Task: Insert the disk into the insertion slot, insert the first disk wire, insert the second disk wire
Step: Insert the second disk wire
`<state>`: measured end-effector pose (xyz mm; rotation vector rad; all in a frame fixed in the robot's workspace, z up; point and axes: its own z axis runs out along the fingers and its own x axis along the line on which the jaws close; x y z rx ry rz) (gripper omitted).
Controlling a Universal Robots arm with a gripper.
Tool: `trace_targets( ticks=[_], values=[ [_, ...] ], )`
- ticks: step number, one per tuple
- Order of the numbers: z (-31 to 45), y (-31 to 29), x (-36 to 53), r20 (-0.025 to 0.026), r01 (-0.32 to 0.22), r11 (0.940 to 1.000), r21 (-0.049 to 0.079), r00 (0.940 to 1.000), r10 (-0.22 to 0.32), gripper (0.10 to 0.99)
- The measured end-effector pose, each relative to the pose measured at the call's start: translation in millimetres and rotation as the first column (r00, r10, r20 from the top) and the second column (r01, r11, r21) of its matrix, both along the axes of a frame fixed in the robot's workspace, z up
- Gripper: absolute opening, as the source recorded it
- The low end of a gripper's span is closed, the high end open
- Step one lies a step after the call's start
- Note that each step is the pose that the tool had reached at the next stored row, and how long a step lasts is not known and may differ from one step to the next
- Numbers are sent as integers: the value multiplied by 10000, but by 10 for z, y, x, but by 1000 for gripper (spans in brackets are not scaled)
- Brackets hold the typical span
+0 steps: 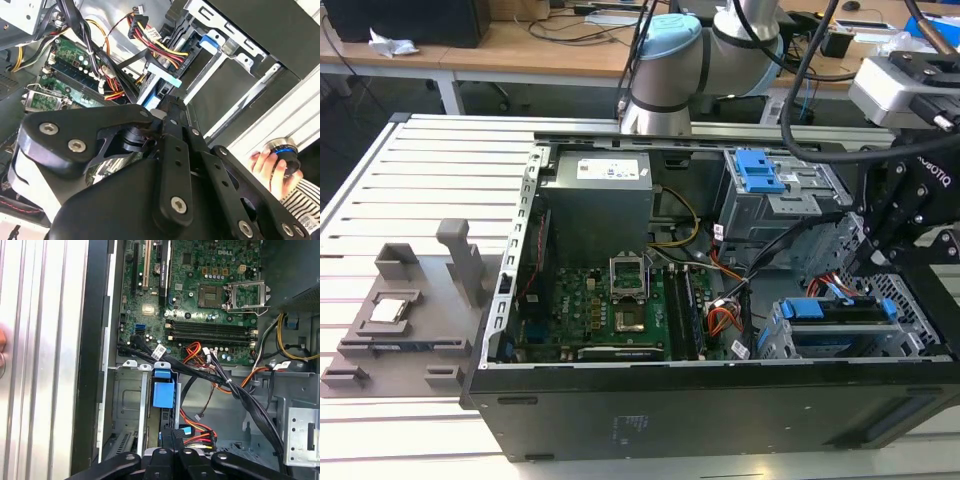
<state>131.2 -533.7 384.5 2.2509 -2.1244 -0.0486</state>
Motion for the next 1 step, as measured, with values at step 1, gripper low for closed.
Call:
trace_targets(
  ticks=[1],
  values=[
    [1,0,0,1,0,10000,0,10000,0,106]
  ],
)
